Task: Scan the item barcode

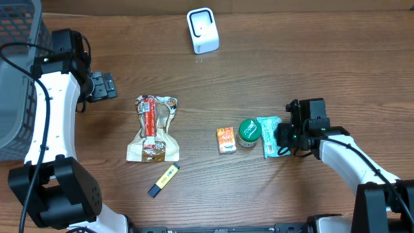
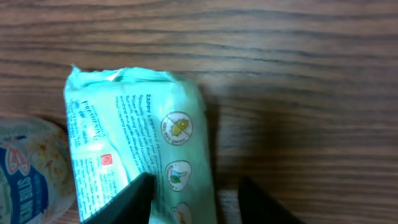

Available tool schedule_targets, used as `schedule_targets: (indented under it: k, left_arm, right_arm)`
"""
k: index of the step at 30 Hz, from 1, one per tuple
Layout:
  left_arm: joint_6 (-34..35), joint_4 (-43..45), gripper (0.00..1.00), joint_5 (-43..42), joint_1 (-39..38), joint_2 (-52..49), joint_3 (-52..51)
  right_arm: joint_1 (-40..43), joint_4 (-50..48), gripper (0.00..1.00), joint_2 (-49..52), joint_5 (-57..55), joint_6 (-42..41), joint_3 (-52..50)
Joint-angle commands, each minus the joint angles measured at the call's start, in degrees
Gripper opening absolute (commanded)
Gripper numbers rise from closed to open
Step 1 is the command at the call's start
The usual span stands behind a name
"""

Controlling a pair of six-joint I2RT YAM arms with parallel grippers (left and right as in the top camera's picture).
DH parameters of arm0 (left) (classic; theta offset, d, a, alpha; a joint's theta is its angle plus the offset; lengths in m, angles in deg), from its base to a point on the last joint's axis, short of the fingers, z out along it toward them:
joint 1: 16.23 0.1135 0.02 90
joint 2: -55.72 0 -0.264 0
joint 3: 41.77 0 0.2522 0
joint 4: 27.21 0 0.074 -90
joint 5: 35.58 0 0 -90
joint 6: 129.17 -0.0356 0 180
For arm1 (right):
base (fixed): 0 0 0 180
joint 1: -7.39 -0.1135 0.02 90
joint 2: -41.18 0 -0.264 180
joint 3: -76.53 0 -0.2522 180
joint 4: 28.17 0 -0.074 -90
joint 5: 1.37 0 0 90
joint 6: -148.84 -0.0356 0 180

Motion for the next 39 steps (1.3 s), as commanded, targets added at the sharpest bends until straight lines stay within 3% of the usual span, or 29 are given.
schedule_targets:
  k: [1, 12, 18, 22, 24, 30, 39]
  left_arm:
    - [-1.1, 0.0, 1.0, -0.1, 0.1, 0.0, 0.1]
    - [-1.1, 0.0, 1.0, -0.1, 0.1, 0.0, 0.1]
    - [-1.1, 0.0, 1.0, -0.1, 0.1, 0.0, 0.1]
    - [-1.1, 0.0, 1.0, -0.1, 0.1, 0.0, 0.1]
    - [-1.1, 0.0, 1.0, -0.1, 0.1, 0.0, 0.1]
    - [-1.1, 0.0, 1.0, -0.1, 0.1, 0.0, 0.1]
    - [-1.1, 0.0, 1.0, -0.1, 0.1, 0.0, 0.1]
  right_arm:
    - [0.1, -0.1, 0.21, -0.1, 0.6, -1.4, -1.6]
    - [1.8, 13.6, 0.24, -1.2, 5.3, -24.4, 7.1]
    - [4.9, 22.7, 0.42, -4.7, 8.8, -24.0, 14.8]
    - [5.9, 19.5, 0.49, -5.0, 8.1, -17.0, 15.3]
    - [5.9, 17.0, 0.49, -4.4, 8.0, -13.0, 15.0]
    - [5.7, 11.3, 0.54, 0.2, 7.9, -12.5, 13.3]
    - [5.7, 12.1, 0.54, 10.9, 4.3, -12.5, 13.1]
